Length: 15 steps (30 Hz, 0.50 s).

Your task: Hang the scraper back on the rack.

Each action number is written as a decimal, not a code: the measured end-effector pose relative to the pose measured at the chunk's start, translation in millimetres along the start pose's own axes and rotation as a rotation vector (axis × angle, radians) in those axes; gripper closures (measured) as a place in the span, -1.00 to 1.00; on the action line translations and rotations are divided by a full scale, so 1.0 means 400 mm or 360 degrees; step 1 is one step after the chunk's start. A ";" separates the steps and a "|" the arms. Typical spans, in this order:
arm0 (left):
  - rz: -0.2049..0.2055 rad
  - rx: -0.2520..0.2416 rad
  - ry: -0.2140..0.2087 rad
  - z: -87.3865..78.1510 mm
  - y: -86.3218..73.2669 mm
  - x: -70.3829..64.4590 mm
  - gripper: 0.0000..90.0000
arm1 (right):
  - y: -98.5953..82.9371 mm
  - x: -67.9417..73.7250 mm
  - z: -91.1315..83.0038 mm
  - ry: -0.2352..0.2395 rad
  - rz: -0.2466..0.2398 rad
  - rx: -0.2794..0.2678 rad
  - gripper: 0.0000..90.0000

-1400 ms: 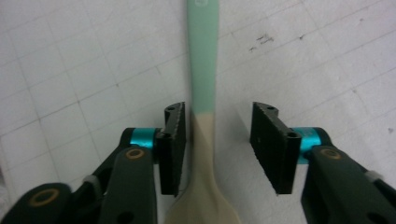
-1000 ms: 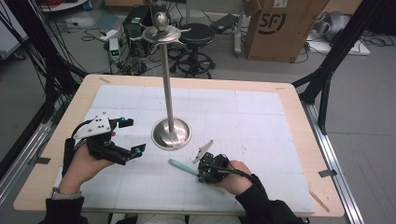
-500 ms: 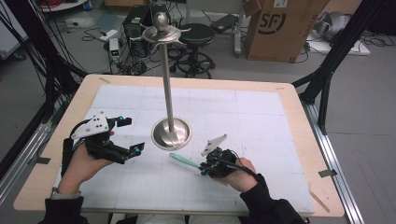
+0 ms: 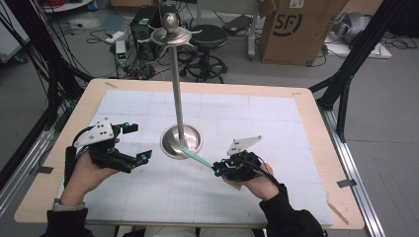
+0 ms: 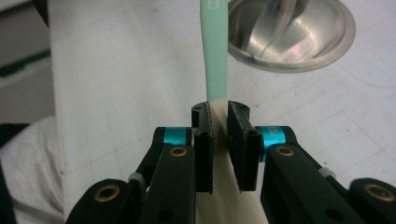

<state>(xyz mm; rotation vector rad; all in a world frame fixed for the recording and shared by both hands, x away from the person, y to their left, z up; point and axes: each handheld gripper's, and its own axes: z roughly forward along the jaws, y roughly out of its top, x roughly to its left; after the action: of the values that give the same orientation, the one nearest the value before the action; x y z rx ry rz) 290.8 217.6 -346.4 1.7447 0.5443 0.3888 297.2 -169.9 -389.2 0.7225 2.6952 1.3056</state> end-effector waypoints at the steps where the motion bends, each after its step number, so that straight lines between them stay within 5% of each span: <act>1: -0.0002 -0.0002 0.0004 -0.001 0.000 -0.001 -0.96 | 0.000 -0.002 -0.006 0.0005 0.0005 -0.0028 0.80; 8: -0.0030 -0.0067 -0.0030 -0.011 0.007 -0.003 -0.96 | 0.014 -0.010 -0.047 0.0019 0.0013 -0.0259 0.80; 15: -0.0033 -0.0046 -0.0023 -0.008 0.002 -0.003 -0.96 | 0.052 -0.012 -0.111 0.0039 -0.0028 -0.0486 0.80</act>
<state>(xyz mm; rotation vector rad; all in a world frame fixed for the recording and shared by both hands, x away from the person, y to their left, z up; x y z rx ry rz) 288.1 219.3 -344.7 1.7118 0.5432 0.3675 298.1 -193.2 -345.9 0.6490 2.4301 1.6785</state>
